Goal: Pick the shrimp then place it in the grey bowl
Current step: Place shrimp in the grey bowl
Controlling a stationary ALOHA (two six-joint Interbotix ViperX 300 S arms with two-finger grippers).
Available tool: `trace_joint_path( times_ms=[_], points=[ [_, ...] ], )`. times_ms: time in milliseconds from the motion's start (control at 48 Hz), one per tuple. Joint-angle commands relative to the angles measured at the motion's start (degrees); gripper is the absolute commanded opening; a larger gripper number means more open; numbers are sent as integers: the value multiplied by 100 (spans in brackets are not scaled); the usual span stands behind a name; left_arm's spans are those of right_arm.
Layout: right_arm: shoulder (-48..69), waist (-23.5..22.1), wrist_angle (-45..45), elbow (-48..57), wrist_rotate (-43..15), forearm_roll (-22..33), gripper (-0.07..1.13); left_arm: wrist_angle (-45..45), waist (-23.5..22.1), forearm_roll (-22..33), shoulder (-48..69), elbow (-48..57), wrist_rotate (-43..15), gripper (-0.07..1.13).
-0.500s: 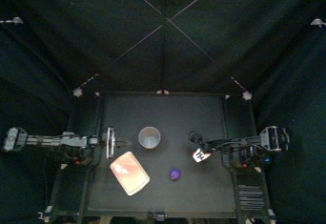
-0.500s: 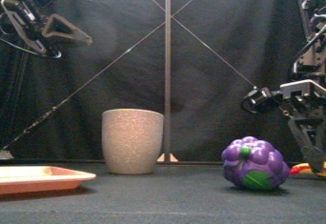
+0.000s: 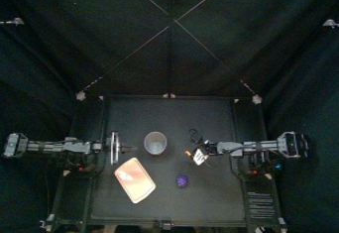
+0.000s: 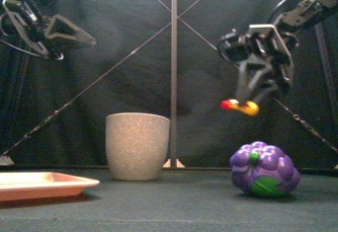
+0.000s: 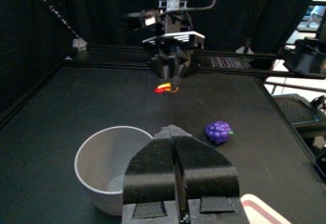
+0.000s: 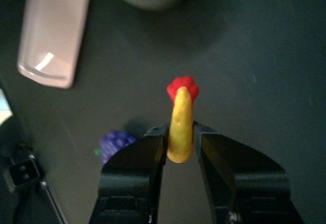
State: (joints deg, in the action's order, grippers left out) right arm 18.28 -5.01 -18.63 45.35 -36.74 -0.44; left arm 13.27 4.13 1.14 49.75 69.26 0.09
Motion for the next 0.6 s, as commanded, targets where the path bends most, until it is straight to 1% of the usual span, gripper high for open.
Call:
trace_joint_path(
  times_ms=[21,167,250,312,396,500,604],
  points=[
    [123,-114,817,-396,26,413,66,97,44,0,-9,-79,-9,4],
    [-26,-360,2065,-483,18,721,66,97,53,0,-9,-79,-9,4],
    [-193,-466,2821,-466,0,791,66,97,62,0,-9,-79,-18,4],
    [-325,-519,3199,-475,0,809,66,97,70,0,0,-79,-18,4],
    [-527,-571,3560,-527,0,817,66,97,70,0,0,-79,-18,4],
    [-809,-598,3762,-659,44,870,66,97,79,0,-9,-53,-26,4],
    [-1187,-554,3867,-896,79,1143,66,97,79,0,-9,-18,-18,4]
  ],
)
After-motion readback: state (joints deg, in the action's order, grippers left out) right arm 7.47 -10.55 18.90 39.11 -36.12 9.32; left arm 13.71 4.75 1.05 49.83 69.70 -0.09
